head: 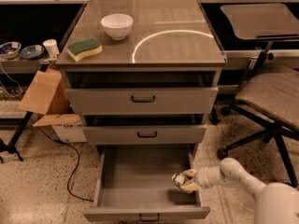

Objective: Pick 7up can from bottom drawer and place on counter

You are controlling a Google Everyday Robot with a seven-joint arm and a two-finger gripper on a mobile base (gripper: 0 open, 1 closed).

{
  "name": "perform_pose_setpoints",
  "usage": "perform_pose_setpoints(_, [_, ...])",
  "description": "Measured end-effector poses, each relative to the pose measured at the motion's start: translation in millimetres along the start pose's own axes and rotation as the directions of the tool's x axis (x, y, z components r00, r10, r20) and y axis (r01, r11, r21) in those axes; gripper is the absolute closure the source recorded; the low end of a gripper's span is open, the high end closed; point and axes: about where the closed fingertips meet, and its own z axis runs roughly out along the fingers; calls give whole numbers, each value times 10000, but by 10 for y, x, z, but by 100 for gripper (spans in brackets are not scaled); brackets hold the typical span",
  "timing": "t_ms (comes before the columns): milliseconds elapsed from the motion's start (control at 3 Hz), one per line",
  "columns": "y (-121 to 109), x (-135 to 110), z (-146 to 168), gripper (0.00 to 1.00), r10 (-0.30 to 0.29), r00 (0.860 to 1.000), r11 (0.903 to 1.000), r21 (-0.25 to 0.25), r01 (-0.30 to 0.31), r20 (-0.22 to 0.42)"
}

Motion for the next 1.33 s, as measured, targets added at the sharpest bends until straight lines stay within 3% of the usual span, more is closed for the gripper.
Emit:
perform_pose_setpoints(667, [25, -545, -882, 100, -299, 9993, 9933, 1119, 270, 245])
perform_pose_setpoints(1333, [4, -1195, -1637, 100, -455, 9985, 9859, 1598, 498, -306])
